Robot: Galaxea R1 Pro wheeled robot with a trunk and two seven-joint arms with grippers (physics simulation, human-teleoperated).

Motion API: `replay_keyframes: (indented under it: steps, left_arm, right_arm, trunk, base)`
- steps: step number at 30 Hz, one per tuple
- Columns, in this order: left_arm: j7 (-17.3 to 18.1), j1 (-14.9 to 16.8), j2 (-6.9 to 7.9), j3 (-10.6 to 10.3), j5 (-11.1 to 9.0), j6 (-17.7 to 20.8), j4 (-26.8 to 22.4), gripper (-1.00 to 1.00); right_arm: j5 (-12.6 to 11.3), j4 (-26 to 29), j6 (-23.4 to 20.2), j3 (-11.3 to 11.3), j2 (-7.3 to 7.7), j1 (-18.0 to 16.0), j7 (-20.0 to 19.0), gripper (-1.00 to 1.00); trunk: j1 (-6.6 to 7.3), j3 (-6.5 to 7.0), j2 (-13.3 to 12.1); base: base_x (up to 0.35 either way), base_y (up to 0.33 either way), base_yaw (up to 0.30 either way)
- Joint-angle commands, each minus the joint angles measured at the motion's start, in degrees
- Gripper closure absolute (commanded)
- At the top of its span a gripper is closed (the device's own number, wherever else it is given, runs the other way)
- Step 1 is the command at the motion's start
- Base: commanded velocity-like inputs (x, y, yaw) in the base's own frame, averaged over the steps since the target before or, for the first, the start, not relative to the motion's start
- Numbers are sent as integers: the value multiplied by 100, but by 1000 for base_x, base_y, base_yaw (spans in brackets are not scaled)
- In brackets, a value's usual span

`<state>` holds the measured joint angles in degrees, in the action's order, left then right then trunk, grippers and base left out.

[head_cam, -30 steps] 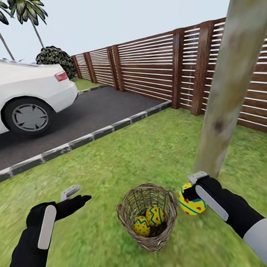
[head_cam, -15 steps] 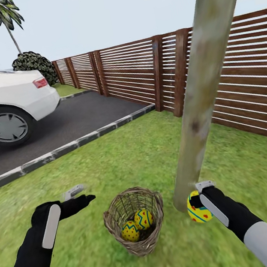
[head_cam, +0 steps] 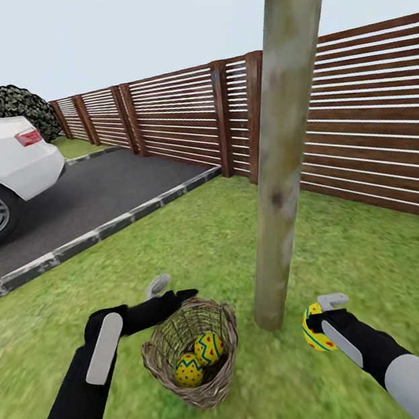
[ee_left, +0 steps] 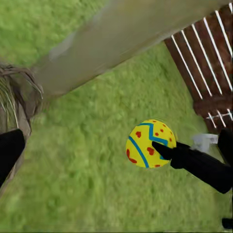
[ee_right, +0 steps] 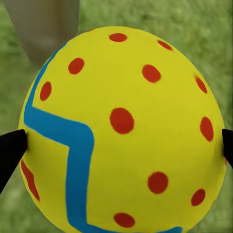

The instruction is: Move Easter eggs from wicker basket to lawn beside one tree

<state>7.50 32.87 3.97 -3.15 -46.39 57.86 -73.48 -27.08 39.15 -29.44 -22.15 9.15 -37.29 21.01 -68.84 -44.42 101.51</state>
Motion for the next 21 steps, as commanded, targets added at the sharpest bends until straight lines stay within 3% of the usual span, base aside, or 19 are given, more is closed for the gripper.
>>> replay_keyframes:
  steps: [1,3,5,7,9,10,12,14,18,21]
  left_arm:
    - [475,12,37,8,-122,8,-19,-100]
    - [1515,16,177,53,-254,11,-148,-100]
    - [2371,17,224,206,-322,4,-159,-100]
    - [2881,17,308,388,-350,15,-150,-100]
    - [3035,23,510,510,-384,33,-134,-100]
    - [3062,39,582,597,-498,39,-127,-100]
    - [3077,111,632,708,-1052,40,-125,-100]
    - [3070,309,630,721,-1319,39,-101,-100]
    - [3019,634,407,701,-1396,32,-86,-100]
    - [2998,666,408,709,-1411,40,-98,-100]
  right_arm:
    - [-62,-4,0,-42,8,-6,43,100]
    - [-61,-11,14,-40,8,-6,36,100]
    - [-61,-12,35,-42,8,-6,29,100]
    - [-61,-2,41,-44,5,-6,20,100]
    - [-55,3,43,-46,-32,-6,18,100]
    - [-45,4,43,-51,-59,-6,17,100]
    - [-24,8,66,-66,-118,-6,17,100]
    - [-19,7,177,-74,-173,-6,17,100]
    - [-43,-47,378,-81,-209,-6,17,100]
    - [-18,-206,416,-102,-280,-6,17,100]
  trunk:
    - [0,-5,3]
    - [0,-5,3]
    - [-22,-23,43]
    - [-22,-23,43]
    - [-65,-59,123]
    - [-87,-77,163]
    - [-131,-113,243]
    - [-175,-149,323]
    - [-263,-221,484]
    - [-329,-275,604]
  base:
    - [0,0,-116]
    - [0,0,-102]
    - [0,0,-81]
    - [0,0,-31]
    - [0,0,-8]
    - [0,0,-3]
    - [0,0,-1]
    - [0,0,0]
    - [0,0,0]
    - [0,0,0]
